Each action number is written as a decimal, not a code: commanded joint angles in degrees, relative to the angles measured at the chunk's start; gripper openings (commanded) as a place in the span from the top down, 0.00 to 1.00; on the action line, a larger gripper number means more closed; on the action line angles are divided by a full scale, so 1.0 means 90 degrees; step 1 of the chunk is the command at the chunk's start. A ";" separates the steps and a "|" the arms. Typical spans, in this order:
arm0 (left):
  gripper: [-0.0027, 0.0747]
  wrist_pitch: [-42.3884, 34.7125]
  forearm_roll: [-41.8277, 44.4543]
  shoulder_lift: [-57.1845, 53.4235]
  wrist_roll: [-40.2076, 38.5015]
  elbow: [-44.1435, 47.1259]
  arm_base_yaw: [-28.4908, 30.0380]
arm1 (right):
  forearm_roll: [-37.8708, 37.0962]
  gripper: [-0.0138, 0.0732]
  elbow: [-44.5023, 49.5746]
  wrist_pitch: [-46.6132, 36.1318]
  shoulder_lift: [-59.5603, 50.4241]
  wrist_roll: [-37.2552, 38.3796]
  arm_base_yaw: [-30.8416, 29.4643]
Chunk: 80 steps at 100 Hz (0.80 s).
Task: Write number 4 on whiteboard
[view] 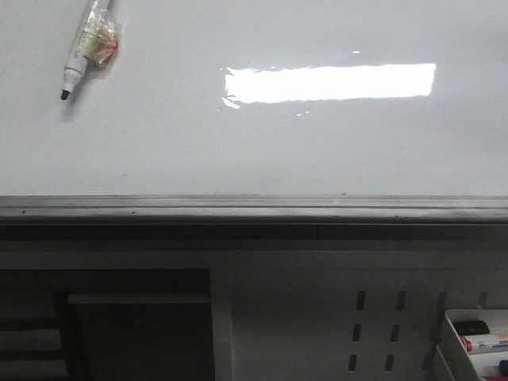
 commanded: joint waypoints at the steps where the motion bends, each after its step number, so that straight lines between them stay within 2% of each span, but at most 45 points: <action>1: 0.88 -0.0384 -0.0575 0.0392 0.0467 -0.0373 -0.0114 | 0.0152 0.54 -0.0268 -0.0258 0.0205 -0.0145 0.0045; 4: 0.80 -0.0399 -0.0844 0.0542 0.0671 -0.0424 -0.0175 | 0.0162 0.43 -0.0268 -0.0258 0.0243 -0.0145 0.0045; 11: 0.63 -0.0493 -0.1404 0.0804 0.1024 -0.0497 -0.0296 | 0.0167 0.30 -0.0268 -0.0258 0.0309 -0.0172 0.0045; 17: 0.48 -0.0651 -0.1841 0.1089 0.1411 -0.0576 -0.0472 | 0.0177 0.28 -0.0268 -0.0312 0.0310 -0.0187 0.0045; 23: 0.42 -0.0848 -0.2109 0.1288 0.1696 -0.0645 -0.0640 | 0.0177 0.29 -0.0268 -0.0365 0.0310 -0.0196 0.0045; 51: 0.42 -0.1488 -0.2212 0.2728 0.2104 -0.1364 -0.1412 | 0.0177 0.33 -0.0268 -0.0540 0.0310 -0.0196 0.0045; 80: 0.42 -0.1561 -0.2170 0.4030 0.2104 -0.2154 -0.1494 | 0.0177 0.33 -0.0268 -0.0540 0.0310 -0.0236 0.0045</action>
